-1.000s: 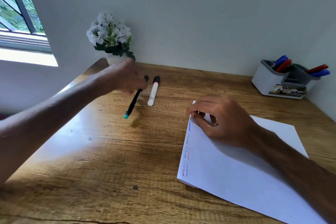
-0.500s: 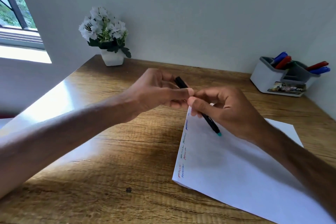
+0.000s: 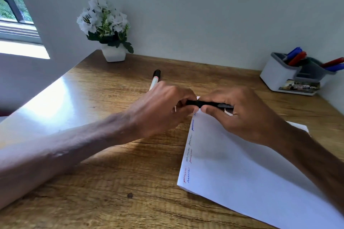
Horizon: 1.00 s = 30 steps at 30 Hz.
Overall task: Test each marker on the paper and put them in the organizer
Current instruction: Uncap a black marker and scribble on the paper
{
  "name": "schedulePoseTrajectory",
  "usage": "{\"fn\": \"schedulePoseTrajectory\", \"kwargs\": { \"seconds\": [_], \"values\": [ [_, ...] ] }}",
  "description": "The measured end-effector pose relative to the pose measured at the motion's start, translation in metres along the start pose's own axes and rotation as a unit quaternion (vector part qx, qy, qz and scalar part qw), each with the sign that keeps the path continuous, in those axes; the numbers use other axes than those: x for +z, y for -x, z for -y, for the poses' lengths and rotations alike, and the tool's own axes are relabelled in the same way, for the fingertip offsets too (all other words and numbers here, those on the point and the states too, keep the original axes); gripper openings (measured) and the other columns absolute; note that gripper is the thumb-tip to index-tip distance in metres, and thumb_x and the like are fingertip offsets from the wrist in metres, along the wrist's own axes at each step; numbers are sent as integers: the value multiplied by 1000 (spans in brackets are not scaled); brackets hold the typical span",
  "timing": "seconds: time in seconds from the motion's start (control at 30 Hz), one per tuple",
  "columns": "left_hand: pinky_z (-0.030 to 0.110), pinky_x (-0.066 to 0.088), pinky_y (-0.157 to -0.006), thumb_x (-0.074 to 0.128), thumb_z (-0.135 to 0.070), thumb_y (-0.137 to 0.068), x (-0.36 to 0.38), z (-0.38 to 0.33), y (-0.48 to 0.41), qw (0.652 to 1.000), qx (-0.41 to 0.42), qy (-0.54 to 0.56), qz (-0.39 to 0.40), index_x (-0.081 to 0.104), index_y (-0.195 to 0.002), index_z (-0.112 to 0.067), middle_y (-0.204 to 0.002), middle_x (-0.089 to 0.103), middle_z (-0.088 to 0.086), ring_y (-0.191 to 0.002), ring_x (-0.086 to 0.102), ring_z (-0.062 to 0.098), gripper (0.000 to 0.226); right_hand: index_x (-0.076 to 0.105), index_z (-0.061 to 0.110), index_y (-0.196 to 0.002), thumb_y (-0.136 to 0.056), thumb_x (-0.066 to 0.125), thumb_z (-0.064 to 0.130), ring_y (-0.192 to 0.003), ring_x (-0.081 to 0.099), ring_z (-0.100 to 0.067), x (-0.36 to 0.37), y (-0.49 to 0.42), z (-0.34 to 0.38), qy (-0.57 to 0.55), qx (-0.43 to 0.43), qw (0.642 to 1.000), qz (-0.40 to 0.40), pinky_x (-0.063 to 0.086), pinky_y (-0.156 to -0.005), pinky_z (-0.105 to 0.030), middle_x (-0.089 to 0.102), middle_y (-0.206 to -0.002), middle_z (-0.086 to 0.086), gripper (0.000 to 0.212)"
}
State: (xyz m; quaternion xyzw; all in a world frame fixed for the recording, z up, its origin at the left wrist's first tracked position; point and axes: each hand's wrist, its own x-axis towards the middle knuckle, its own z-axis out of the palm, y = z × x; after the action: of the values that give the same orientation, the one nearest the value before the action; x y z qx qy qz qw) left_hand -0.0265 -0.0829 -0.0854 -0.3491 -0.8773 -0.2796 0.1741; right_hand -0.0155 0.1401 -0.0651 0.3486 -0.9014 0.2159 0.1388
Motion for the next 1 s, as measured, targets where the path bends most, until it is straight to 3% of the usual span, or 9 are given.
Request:
{"fn": "schedulePoseTrajectory", "kwargs": {
  "seconds": [0.07,0.2,0.47,0.6,0.7,0.77,0.87,0.93,1.0],
  "values": [
    [34,58,-64,62,-32,-100,0,0,1,1000,23,-19,1,73,-113,-14,-94,76,-3,-74,69,9,25,77,26,-115,-96,64,28,-82,69,-11,2,1,-1,12,0,1000,-10,54,-69,-38,78,-96,9,24],
    [32,56,-65,60,-28,-102,-1,-2,2,996,71,-47,-5,73,-117,-10,-96,76,2,-74,69,12,27,75,33,-118,-95,58,35,-74,67,-17,4,3,-2,51,-12,999,-11,54,-61,-40,77,-88,9,28],
    [32,53,-58,48,-37,-104,-9,-1,1,995,83,-62,-2,73,-114,-8,-89,72,1,-66,61,11,39,70,48,-120,-98,49,56,-71,67,-11,0,4,4,95,32,995,-26,46,-56,-25,79,-91,17,32],
    [26,55,-59,48,-41,-103,-9,-1,2,992,80,-93,13,67,-121,-10,-105,74,2,-70,58,4,40,70,41,-121,-99,44,65,-60,54,-1,5,1,4,92,53,994,9,27,-53,-20,63,-66,19,41],
    [34,59,-64,52,-28,-106,-4,1,3,987,103,-120,40,59,-133,-11,-112,72,5,-85,69,16,33,66,36,-127,-92,52,65,-57,53,8,6,-1,6,71,70,995,9,27,-53,-17,47,-54,22,47],
    [36,59,-63,50,-22,-106,-2,2,5,986,92,-131,43,55,-133,-12,-109,72,5,-86,70,19,30,57,38,-125,-93,56,59,-58,57,3,3,2,6,46,84,995,19,37,-53,-26,61,-62,14,38],
    [35,55,-57,40,-28,-107,-2,9,5,989,54,-131,33,50,-121,-13,-95,66,-1,-71,62,13,23,52,31,-107,-102,52,22,-56,52,-13,-7,2,2,-67,133,989,-15,44,-57,-37,67,-68,1,11],
    [41,51,-55,32,-33,-108,-3,14,5,995,40,-87,28,46,-106,-16,-84,61,0,-66,58,18,22,58,21,-94,-100,42,-4,-61,50,-14,-14,-1,-2,-206,157,965,-38,40,-56,-33,70,-72,-4,30],
    [47,46,-59,33,-30,-108,-2,16,7,998,25,-39,30,44,-96,-17,-79,57,3,-68,53,23,21,66,9,-89,-95,36,-17,-65,55,-17,-21,-2,-4,-359,174,915,-57,42,-54,-31,72,-77,-11,40]
  ]
}}
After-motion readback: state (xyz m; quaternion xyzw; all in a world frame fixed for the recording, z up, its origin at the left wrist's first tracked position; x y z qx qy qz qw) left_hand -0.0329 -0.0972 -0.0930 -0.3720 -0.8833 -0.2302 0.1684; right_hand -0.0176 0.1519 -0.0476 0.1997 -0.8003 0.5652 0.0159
